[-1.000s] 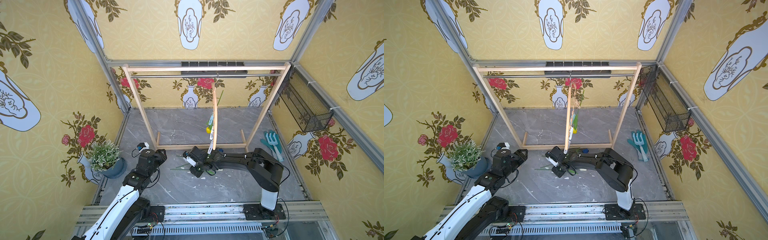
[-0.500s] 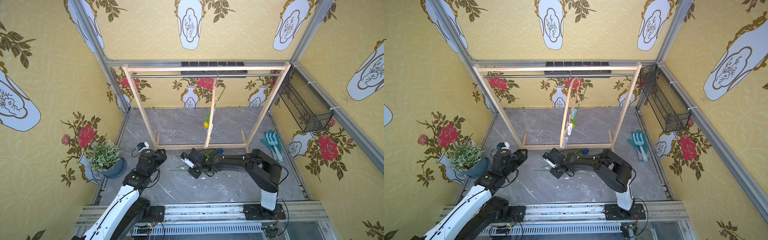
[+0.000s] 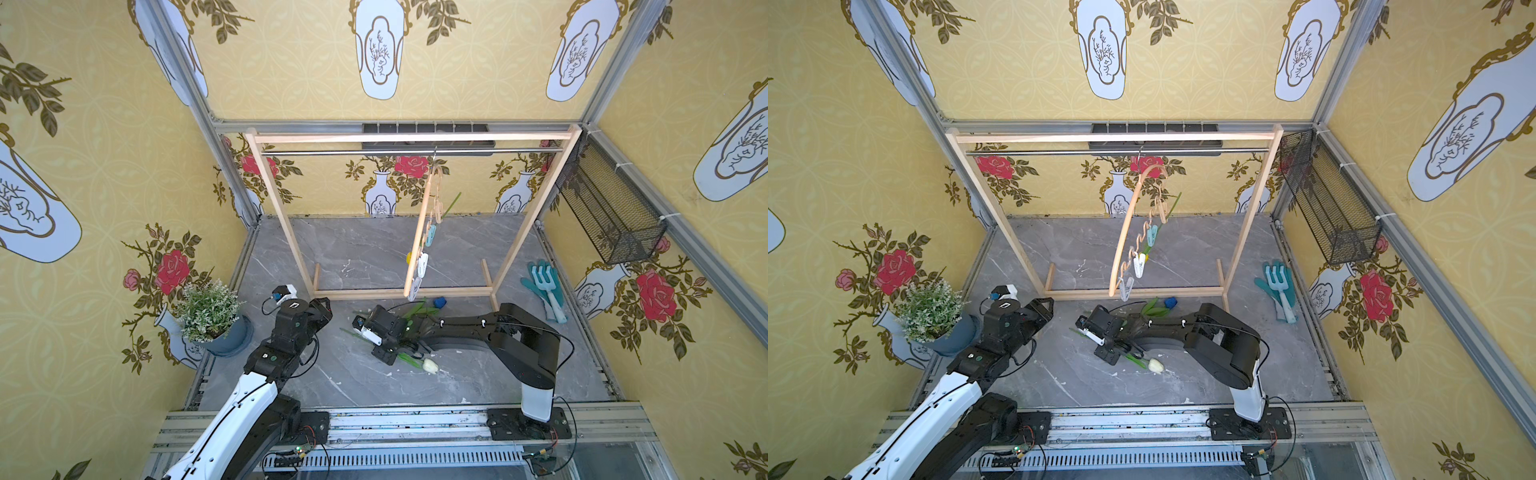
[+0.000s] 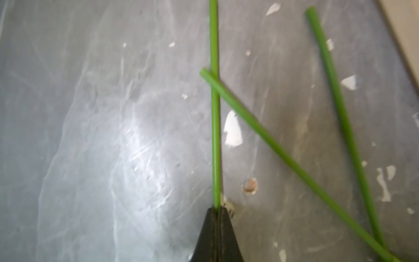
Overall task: Dry the flowers on a clothes hanger
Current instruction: Pick up the flower at the center of the board.
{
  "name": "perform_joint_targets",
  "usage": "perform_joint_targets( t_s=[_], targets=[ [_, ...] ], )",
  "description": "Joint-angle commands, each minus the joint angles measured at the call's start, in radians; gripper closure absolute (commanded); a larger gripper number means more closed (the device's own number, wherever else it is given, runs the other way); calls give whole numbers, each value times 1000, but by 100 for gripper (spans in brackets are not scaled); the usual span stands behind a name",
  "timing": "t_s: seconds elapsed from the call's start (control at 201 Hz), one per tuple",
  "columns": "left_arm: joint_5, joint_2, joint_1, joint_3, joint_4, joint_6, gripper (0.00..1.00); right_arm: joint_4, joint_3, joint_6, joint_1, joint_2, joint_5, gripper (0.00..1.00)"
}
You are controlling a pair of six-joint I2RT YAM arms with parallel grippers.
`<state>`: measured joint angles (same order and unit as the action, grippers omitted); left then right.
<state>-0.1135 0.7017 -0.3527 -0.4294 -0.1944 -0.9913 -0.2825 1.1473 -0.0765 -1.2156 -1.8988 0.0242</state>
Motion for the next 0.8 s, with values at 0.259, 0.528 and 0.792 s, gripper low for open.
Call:
perform_joint_targets(
  t_s=[0.259,0.528,0.792],
  targets=[
    [-82,-55,1,-34,-75,29,48,-61,62,-20,-30,90,-65,100],
    [-88,-58,2,-151,-130,97,47,123,-18,122,30,216,-11,100],
    [11,-9,3,-247,-90,181,44,351,-132,329,74,347,7,100]
  ],
)
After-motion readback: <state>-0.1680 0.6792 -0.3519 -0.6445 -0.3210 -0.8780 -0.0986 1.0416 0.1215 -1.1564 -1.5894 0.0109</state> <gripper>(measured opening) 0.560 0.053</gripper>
